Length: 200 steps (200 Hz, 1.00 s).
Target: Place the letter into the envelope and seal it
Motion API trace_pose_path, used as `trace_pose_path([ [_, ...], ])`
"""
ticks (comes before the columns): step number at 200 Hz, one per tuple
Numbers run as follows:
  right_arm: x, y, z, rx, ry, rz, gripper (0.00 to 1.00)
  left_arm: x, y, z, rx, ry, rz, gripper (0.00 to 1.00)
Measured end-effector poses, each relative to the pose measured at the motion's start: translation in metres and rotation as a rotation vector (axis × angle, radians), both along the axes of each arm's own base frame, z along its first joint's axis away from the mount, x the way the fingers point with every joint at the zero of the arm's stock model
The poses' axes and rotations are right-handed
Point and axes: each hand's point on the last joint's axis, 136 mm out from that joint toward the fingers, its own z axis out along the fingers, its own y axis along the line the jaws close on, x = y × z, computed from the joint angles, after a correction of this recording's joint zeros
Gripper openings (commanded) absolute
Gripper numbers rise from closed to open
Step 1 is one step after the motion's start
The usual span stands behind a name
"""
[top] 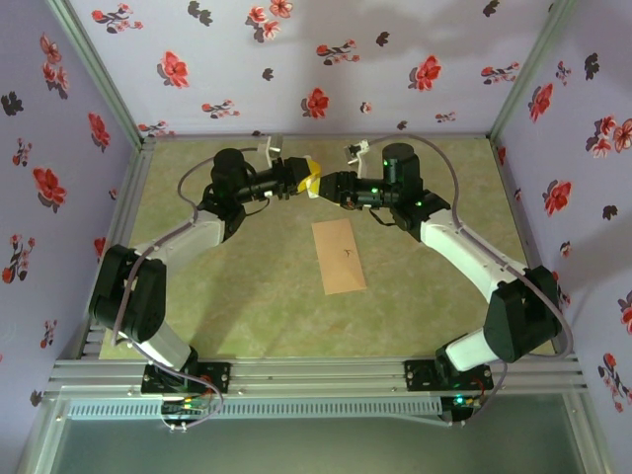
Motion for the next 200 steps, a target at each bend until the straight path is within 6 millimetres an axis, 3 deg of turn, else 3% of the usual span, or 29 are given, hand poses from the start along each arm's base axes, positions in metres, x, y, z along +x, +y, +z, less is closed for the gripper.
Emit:
trace_pose_path([
  [78,-0.0012,0.0004,0.0003,0.002,0.001,0.007,0.38,0.0032,0.0016,0.0089,-0.009,-0.019,0.007,0.0],
  [138,-0.0025,0.0013,0.0022,0.012,0.006,0.017,0.24,0.0037,0.0021,0.0088,-0.008,-0.018,0.008,0.0],
  [200,-0.0003,0.0028,-0.0032,0.01,0.029,0.016,0.2,0.0065,0.0036,0.0004,0.026,-0.003,0.017,0.0],
])
